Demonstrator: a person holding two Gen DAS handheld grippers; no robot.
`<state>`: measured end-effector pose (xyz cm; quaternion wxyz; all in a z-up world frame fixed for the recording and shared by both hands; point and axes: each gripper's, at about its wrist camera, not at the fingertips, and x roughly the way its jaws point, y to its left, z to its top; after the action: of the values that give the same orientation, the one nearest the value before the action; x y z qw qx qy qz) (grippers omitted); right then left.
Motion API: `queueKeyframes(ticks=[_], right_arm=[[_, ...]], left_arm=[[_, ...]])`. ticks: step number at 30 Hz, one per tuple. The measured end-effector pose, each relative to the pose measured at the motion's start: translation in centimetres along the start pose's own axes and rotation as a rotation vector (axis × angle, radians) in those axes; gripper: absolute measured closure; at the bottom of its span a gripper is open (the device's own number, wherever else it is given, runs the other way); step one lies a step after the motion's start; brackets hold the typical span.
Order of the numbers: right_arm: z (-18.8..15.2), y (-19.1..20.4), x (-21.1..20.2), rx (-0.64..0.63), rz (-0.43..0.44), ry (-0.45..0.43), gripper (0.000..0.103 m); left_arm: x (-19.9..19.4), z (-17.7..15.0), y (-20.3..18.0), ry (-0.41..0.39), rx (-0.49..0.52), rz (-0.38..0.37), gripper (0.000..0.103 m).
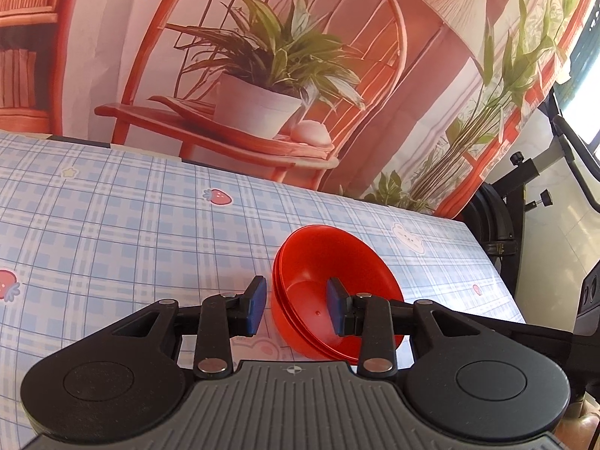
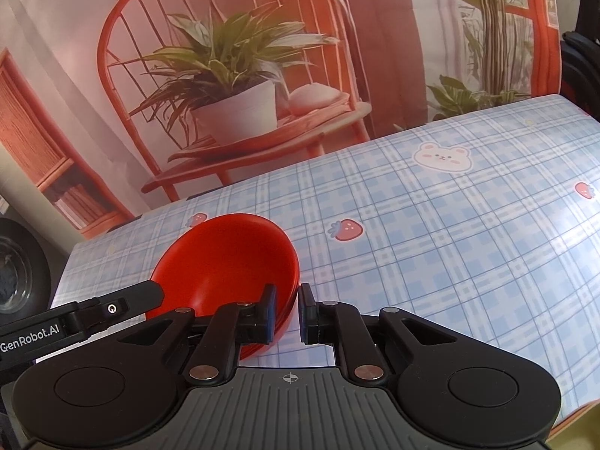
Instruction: Organize plates and bowls
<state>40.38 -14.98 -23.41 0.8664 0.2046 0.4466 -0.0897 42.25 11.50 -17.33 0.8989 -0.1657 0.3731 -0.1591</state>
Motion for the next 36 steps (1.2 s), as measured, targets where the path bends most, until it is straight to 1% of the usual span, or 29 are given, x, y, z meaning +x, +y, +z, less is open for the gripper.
queueKeyframes(ticks=[3,7,11,12,14,18,24,31,36], right_arm=[[-0.1,-0.3,0.3,0.014,0.013,0.002,0.092],[-0.1,-0.4,0.6,0.018,0.015,0.005,0.092],[0.0,-0.4,1.0,0.029,0.017,0.008,0.092],[0.1,-0.4,1.0,0.030,0.018,0.008,0.092],[0.0,-0.5,1.0,0.035,0.023,0.007,0.092],[-0.3,-0.7,0.6,0.062,0.026,0.016,0.093],[-1.6,-0.9,-1.3,0.091,0.032,0.021,0.093],[-3.0,-0.8,-5.0,0.090,0.039,0.012,0.093],[-3.8,-0.7,-8.5,0.075,0.044,-0.024,0.093]], left_arm=[[0.8,-0.1,-0.1,-0.001,-0.005,-0.007,0.068],[1.5,-0.4,0.0,-0.014,-0.032,0.007,0.070],[1.5,-0.7,0.7,-0.036,-0.097,0.014,0.084],[1.5,-0.8,0.9,-0.041,-0.112,0.011,0.085],[1.3,-1.0,1.0,-0.047,-0.127,0.008,0.085],[0.5,-1.5,0.4,-0.051,-0.107,0.026,0.085],[-1.9,-2.5,-0.7,-0.071,-0.105,0.021,0.085],[-5.4,-4.2,-2.2,-0.083,-0.116,0.012,0.085],[-8.1,-5.5,-3.8,-0.100,-0.114,0.001,0.085]])
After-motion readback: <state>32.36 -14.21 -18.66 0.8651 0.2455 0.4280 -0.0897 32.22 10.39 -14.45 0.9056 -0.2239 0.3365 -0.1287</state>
